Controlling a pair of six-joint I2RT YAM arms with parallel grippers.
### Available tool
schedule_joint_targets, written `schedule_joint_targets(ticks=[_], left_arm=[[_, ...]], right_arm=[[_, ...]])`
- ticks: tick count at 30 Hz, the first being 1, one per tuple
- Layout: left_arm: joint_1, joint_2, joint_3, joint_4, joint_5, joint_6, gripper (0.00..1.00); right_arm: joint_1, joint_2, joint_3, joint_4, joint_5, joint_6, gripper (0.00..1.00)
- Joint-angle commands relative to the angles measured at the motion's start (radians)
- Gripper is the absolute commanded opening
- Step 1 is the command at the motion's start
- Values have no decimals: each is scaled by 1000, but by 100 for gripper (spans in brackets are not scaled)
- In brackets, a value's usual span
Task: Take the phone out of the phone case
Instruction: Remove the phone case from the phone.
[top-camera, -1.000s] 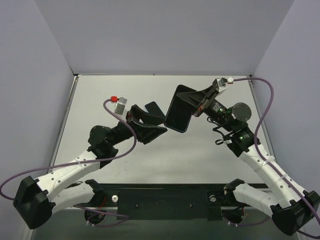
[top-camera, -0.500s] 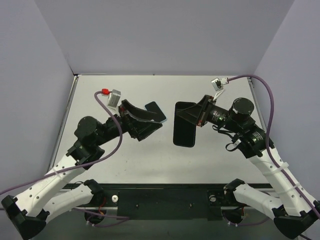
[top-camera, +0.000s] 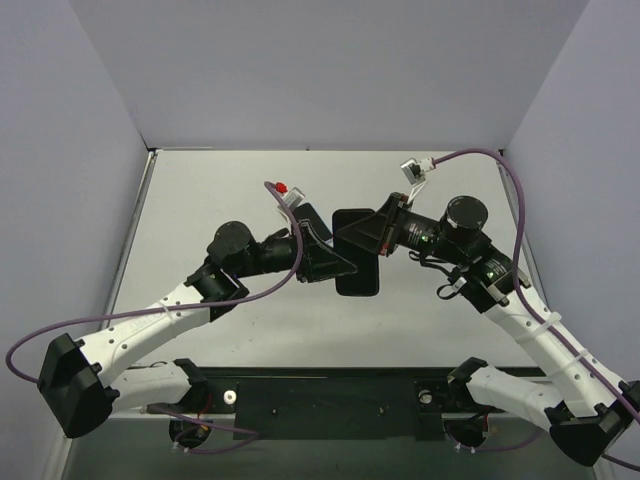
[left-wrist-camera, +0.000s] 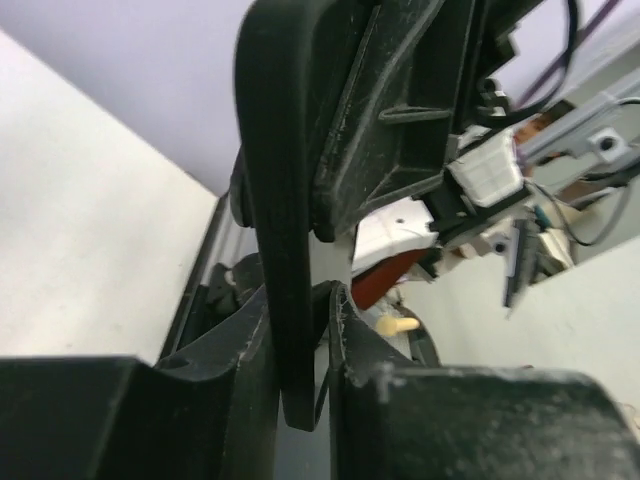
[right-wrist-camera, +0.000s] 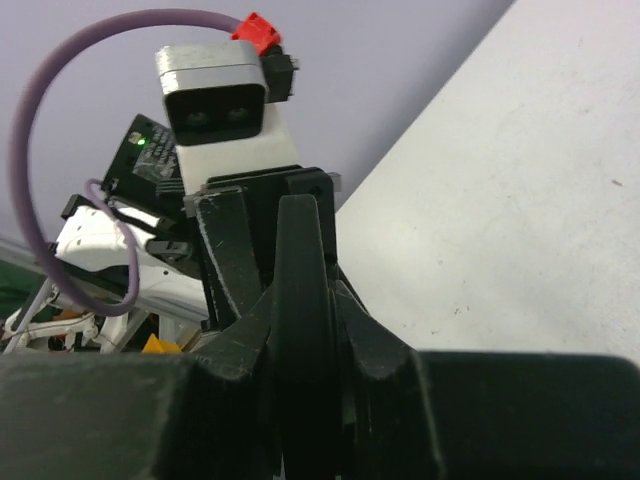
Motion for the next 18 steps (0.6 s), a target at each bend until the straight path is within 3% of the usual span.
schedule_joint_targets(ticks=[1, 2, 4, 5, 7, 9, 13, 18], left_arm=[[3, 12, 8, 169, 39, -61, 12], [3, 12, 6, 181, 42, -67, 3], [9, -6, -1, 166, 21, -71, 0], [14, -37, -14, 158, 10, -62, 0], [31, -92, -40, 119, -47, -55, 0], [55, -149, -58, 89, -93, -58, 0], [97, -212, -87, 91, -122, -92, 0], [107, -217, -83, 137, -113, -132, 0]], right_arm=[[20, -15, 2, 144, 10, 36, 0], [20, -20, -2, 141, 13, 36, 0], [18, -21, 3, 107, 14, 24, 6], [9, -20, 5, 72, 11, 18, 25], [1, -32, -14, 61, -32, 18, 44], [-11, -58, -46, 58, -50, 27, 53], [1, -86, -116, 116, -119, 58, 54], [20, -97, -173, 242, -159, 122, 36]])
